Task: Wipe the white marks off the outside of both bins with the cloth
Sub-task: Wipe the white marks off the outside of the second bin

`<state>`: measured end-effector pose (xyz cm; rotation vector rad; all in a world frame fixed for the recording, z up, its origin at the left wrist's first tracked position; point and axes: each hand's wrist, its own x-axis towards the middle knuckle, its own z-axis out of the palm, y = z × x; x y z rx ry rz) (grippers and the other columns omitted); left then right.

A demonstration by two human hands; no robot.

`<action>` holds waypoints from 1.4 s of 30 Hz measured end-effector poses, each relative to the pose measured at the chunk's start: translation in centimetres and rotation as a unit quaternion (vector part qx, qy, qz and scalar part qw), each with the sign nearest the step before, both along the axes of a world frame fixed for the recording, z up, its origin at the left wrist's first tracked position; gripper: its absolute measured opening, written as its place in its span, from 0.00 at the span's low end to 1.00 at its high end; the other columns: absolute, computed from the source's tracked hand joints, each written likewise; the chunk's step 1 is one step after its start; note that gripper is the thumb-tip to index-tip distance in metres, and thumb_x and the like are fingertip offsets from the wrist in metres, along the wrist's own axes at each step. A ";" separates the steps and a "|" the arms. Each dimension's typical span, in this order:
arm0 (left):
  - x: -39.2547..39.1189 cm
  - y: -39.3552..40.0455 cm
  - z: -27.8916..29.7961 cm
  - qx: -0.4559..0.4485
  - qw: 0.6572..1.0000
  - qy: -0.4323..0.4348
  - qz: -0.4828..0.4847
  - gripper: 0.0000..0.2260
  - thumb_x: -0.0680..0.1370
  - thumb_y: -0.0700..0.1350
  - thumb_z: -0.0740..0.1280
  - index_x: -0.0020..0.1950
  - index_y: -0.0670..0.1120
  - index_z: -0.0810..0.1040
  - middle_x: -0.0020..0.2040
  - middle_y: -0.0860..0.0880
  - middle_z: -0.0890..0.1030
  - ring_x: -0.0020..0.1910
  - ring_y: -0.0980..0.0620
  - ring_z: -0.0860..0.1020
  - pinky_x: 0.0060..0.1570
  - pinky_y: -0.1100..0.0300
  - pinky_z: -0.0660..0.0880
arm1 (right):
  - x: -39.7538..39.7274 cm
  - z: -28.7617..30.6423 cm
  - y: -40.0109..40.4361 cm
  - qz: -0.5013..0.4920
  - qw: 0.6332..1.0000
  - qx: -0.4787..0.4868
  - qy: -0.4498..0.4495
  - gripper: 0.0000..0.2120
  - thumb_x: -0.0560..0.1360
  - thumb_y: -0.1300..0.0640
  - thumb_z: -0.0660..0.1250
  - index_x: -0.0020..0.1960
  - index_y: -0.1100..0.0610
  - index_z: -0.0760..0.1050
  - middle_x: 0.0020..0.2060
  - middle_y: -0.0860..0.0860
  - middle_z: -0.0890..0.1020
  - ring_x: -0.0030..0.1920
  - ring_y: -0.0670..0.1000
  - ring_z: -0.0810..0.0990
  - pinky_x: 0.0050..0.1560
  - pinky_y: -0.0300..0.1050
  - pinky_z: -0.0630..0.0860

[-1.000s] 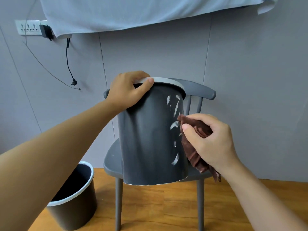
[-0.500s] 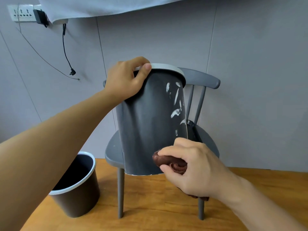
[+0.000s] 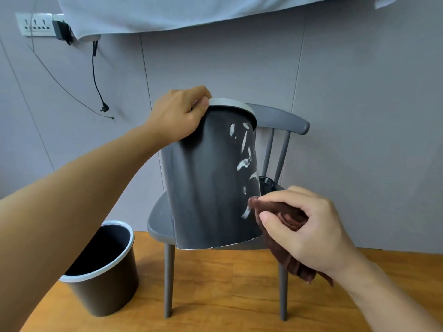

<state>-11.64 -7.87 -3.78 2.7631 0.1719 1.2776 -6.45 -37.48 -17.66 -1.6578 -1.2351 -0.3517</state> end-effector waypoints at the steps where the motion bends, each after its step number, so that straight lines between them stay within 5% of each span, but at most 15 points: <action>1: 0.1 0.0 0.4 -0.006 1.000 0.010 0.004 0.11 0.82 0.44 0.57 0.58 0.48 0.78 0.41 0.51 0.77 0.46 0.43 0.76 0.43 0.52 0.71 | 0.1 0.0 0.0 -0.005 1.000 0.008 0.007 0.10 0.73 0.54 0.74 0.54 0.46 0.87 0.43 0.39 0.83 0.47 0.47 0.84 0.43 0.32 0.77; 4: 0.8 -0.6 1.3 -0.058 0.998 0.035 0.018 0.15 0.79 0.41 0.54 0.59 0.51 0.77 0.43 0.49 0.80 0.46 0.44 0.75 0.44 0.51 0.72 | 0.3 0.1 0.3 -0.010 1.000 0.019 0.010 0.10 0.74 0.52 0.73 0.55 0.44 0.86 0.44 0.38 0.83 0.49 0.46 0.84 0.43 0.32 0.78; 6: 1.5 -1.3 1.2 -0.059 0.996 0.037 0.053 0.11 0.81 0.48 0.54 0.51 0.50 0.76 0.40 0.47 0.79 0.43 0.43 0.75 0.44 0.51 0.73 | 0.3 0.2 0.6 -0.010 1.000 0.022 0.007 0.10 0.74 0.50 0.73 0.55 0.44 0.86 0.44 0.38 0.83 0.49 0.46 0.84 0.43 0.34 0.80; 8: 2.2 -2.0 0.9 -0.014 0.995 0.026 0.091 0.19 0.82 0.57 0.54 0.40 0.47 0.72 0.35 0.47 0.77 0.39 0.42 0.74 0.39 0.52 0.72 | 0.4 0.3 0.9 -0.010 1.000 0.026 0.005 0.11 0.74 0.47 0.72 0.55 0.44 0.86 0.44 0.39 0.83 0.49 0.46 0.84 0.43 0.35 0.80; 10: 2.8 -2.2 0.7 0.025 0.996 0.000 0.086 0.21 0.82 0.56 0.57 0.35 0.45 0.67 0.30 0.47 0.72 0.35 0.41 0.72 0.34 0.53 0.68 | 0.5 0.4 1.1 -0.013 1.000 0.028 0.000 0.12 0.73 0.45 0.70 0.54 0.45 0.86 0.43 0.40 0.83 0.48 0.47 0.84 0.42 0.37 0.81; 14: 3.3 -1.8 0.8 0.061 0.996 -0.024 0.058 0.12 0.79 0.48 0.58 0.38 0.46 0.72 0.30 0.48 0.73 0.33 0.44 0.72 0.34 0.53 0.70 | 0.8 0.5 1.2 -0.024 0.999 0.028 -0.005 0.16 0.74 0.42 0.69 0.56 0.46 0.86 0.45 0.39 0.83 0.50 0.45 0.83 0.43 0.35 0.82; 20: 3.8 -2.2 0.5 0.051 0.991 -0.083 0.096 0.23 0.80 0.54 0.60 0.30 0.44 0.58 0.24 0.47 0.61 0.28 0.42 0.64 0.31 0.53 0.66 | 1.3 0.6 1.5 -0.038 0.998 0.050 0.014 0.14 0.74 0.42 0.70 0.58 0.42 0.84 0.47 0.36 0.83 0.53 0.43 0.83 0.45 0.35 0.83; 27: 4.2 -3.1 -0.2 0.049 0.991 -0.105 0.068 0.22 0.79 0.55 0.57 0.30 0.44 0.58 0.24 0.47 0.60 0.27 0.42 0.63 0.30 0.52 0.65 | 2.2 0.8 1.8 -0.053 0.987 0.104 0.107 0.25 0.71 0.41 0.79 0.66 0.40 0.78 0.52 0.34 0.83 0.55 0.37 0.82 0.44 0.31 0.81; 31: 3.8 -2.6 -0.3 0.062 0.991 -0.105 0.044 0.21 0.79 0.53 0.56 0.30 0.45 0.56 0.23 0.49 0.57 0.25 0.47 0.58 0.28 0.55 0.58 | 2.8 2.2 2.5 -0.068 0.984 0.116 0.113 0.21 0.69 0.44 0.81 0.59 0.40 0.79 0.50 0.35 0.84 0.54 0.37 0.82 0.47 0.31 0.80; 37: 3.1 -2.0 -0.5 0.067 0.991 -0.109 0.029 0.21 0.80 0.53 0.53 0.28 0.46 0.56 0.22 0.51 0.56 0.23 0.49 0.58 0.28 0.57 0.54 | 4.6 5.8 6.5 -0.153 0.978 0.130 0.062 0.27 0.66 0.42 0.82 0.62 0.46 0.80 0.53 0.41 0.84 0.54 0.41 0.82 0.55 0.32 0.76; 42: 3.0 -1.5 -0.7 0.057 0.991 -0.110 0.045 0.21 0.80 0.53 0.53 0.28 0.47 0.56 0.22 0.51 0.57 0.23 0.49 0.59 0.29 0.56 0.55 | 3.3 4.6 8.4 -0.115 0.991 0.056 0.032 0.36 0.71 0.35 0.71 0.74 0.49 0.72 0.57 0.44 0.73 0.57 0.40 0.75 0.54 0.21 0.69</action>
